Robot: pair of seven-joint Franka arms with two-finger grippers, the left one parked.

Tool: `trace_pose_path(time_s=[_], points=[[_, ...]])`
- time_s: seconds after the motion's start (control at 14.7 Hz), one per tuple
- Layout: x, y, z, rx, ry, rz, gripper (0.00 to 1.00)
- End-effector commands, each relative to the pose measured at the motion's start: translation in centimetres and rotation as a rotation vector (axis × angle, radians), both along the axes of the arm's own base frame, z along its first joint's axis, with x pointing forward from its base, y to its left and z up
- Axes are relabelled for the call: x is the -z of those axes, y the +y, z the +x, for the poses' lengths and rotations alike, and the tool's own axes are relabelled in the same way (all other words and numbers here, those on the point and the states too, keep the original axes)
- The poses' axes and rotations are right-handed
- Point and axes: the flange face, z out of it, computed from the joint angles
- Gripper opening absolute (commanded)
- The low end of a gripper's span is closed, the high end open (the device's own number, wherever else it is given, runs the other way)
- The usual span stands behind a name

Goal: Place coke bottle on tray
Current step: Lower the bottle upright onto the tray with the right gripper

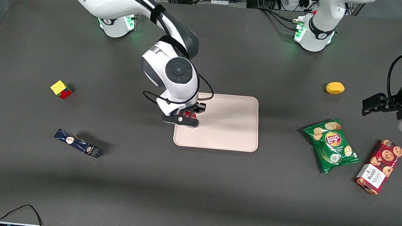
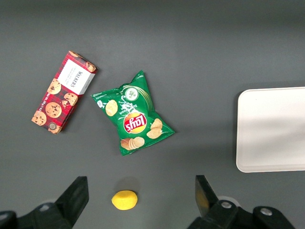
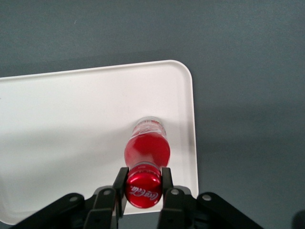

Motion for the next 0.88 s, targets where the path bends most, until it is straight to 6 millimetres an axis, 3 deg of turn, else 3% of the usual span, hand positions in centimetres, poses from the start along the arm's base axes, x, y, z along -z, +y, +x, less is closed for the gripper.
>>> trace_pose_path(time_s=[0.0,0.14,0.27,0.34,0.48,0.54,0.81], points=[[-0.34,0.53,-0.06,0.015,-0.029,-0.001,0.00],[-0.24,0.53,-0.06,0.015,-0.027,-0.001,0.02],[0.13,0.44,-0.03,0.018,-0.022,-0.004,0.12],[0.14,0.52,-0.10,0.016,-0.022,-0.004,0.29],[0.06,0.45,0.03,0.017,-0.025,-0.003,0.93],[0.04,0.47,0.03,0.018,-0.025,-0.001,1.00],[-0.43,0.27,0.24,0.029,-0.025,0.007,1.00]])
